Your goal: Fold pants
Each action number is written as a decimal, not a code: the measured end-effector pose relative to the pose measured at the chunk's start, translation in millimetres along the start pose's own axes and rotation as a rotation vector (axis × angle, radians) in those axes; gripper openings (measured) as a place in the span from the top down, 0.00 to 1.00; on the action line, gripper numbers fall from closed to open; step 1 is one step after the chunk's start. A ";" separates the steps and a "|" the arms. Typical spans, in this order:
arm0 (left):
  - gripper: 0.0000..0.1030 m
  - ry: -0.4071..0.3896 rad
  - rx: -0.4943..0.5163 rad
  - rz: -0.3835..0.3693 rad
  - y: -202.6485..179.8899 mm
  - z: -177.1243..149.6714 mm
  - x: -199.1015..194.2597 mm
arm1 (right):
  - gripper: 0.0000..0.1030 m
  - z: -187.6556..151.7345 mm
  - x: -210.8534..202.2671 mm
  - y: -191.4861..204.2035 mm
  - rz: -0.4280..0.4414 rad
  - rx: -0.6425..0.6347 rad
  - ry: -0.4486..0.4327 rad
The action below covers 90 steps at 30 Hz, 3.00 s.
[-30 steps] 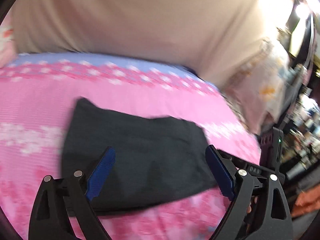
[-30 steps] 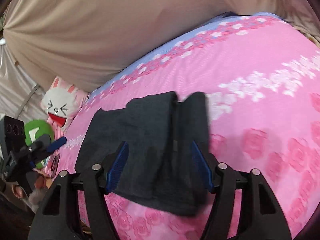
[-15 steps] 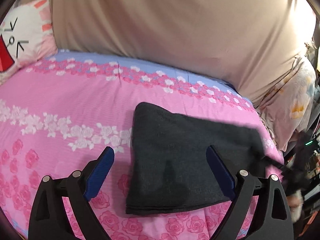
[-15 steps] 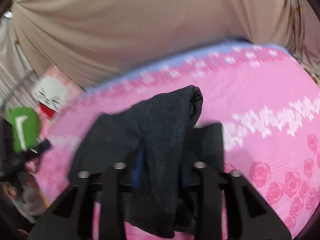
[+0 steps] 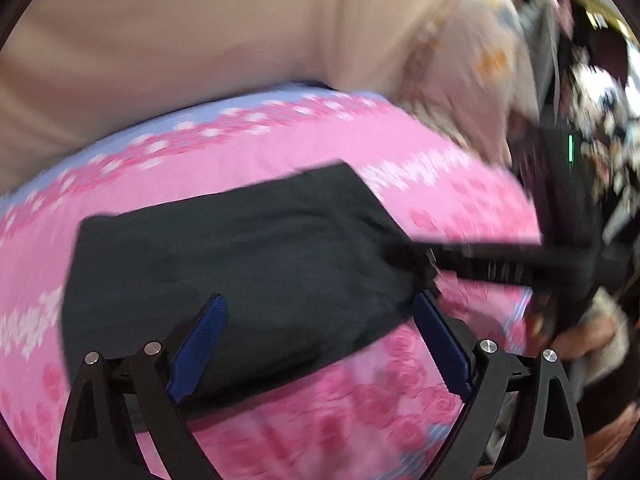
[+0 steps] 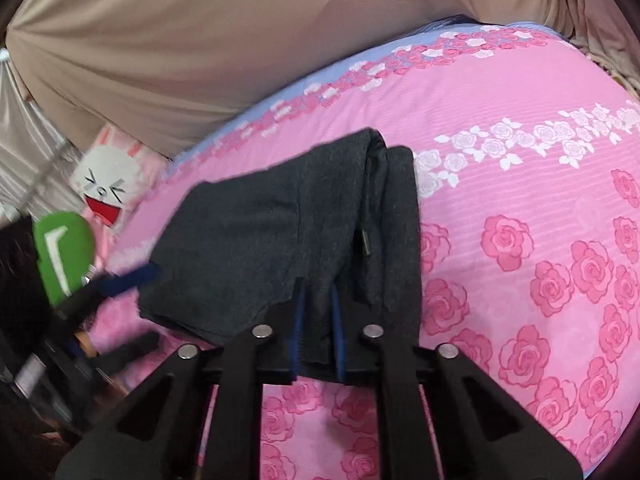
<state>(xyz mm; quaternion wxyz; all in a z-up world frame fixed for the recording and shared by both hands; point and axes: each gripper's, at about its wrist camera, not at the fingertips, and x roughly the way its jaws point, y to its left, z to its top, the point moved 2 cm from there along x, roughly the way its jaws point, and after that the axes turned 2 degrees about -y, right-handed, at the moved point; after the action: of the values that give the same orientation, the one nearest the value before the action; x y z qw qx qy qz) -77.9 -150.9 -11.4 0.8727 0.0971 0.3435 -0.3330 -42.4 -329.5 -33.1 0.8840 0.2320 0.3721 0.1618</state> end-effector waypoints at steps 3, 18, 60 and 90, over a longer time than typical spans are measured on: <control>0.11 0.024 0.067 0.013 -23.9 0.3 21.4 | 0.92 13.6 -6.8 4.1 0.105 0.013 -0.012; 0.61 0.078 -0.093 -0.180 3.0 31.6 27.4 | 0.60 20.6 -20.0 -39.2 0.143 0.067 -0.041; 0.71 0.043 0.134 0.004 -47.8 14.3 53.2 | 0.94 25.5 24.9 -37.1 -0.012 -0.024 -0.003; 1.00 0.074 -0.155 -0.278 -8.2 38.6 44.7 | 0.58 -10.0 -29.0 -46.5 0.088 0.049 0.009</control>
<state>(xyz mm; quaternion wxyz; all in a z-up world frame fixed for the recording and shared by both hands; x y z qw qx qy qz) -38.3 -195.5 -11.8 0.8098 -0.0070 0.4103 -0.4193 -63.9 -379.0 -47.0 0.8685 0.2690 0.3692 0.1926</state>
